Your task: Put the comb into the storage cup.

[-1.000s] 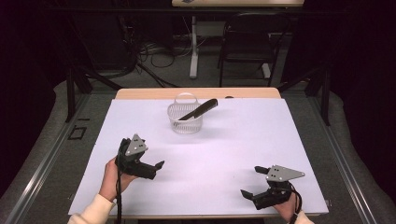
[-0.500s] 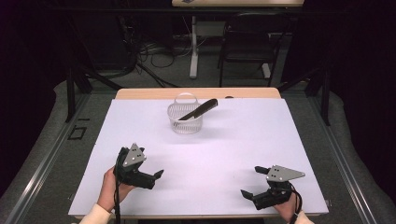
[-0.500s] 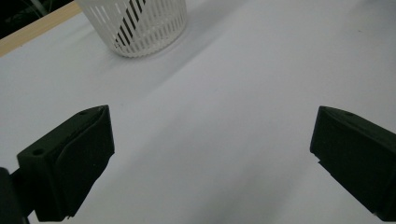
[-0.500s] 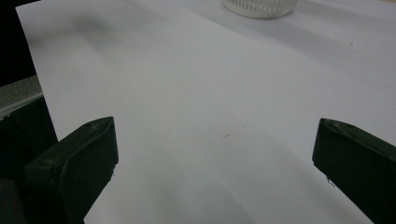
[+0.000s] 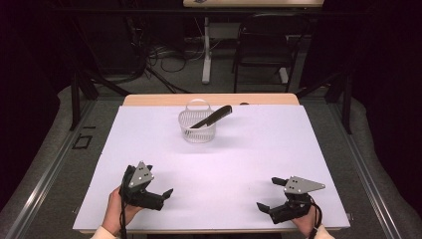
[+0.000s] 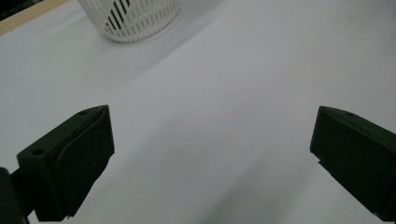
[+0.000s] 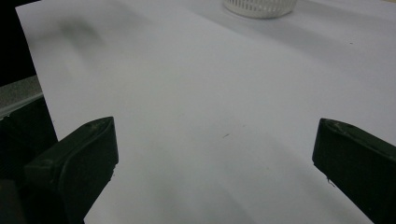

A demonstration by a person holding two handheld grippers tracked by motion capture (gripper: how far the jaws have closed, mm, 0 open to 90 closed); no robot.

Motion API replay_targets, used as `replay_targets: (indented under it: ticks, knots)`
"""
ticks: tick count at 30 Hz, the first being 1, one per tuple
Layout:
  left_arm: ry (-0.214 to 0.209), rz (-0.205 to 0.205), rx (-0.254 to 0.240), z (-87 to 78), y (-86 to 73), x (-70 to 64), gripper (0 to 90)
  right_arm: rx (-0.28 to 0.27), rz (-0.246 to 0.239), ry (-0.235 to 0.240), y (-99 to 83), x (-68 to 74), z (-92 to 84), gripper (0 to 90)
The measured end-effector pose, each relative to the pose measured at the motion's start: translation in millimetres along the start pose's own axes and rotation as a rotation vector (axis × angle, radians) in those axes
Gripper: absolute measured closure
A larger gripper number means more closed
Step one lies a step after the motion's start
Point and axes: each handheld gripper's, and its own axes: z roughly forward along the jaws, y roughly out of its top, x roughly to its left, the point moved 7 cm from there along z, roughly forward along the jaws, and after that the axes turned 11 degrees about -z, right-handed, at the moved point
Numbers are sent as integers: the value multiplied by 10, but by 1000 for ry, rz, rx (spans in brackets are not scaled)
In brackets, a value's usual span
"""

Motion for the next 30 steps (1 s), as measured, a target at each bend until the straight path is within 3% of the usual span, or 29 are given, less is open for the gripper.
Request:
replay_targets:
  ticks: [11,30]
  knots:
    - [-8,-36,-31,-8,-150,-9,0,-1,0,0,1,0,1,0]
    - [-4,-44,-104,-9,-310,24,0,-1,0,1,1,0,2,0]
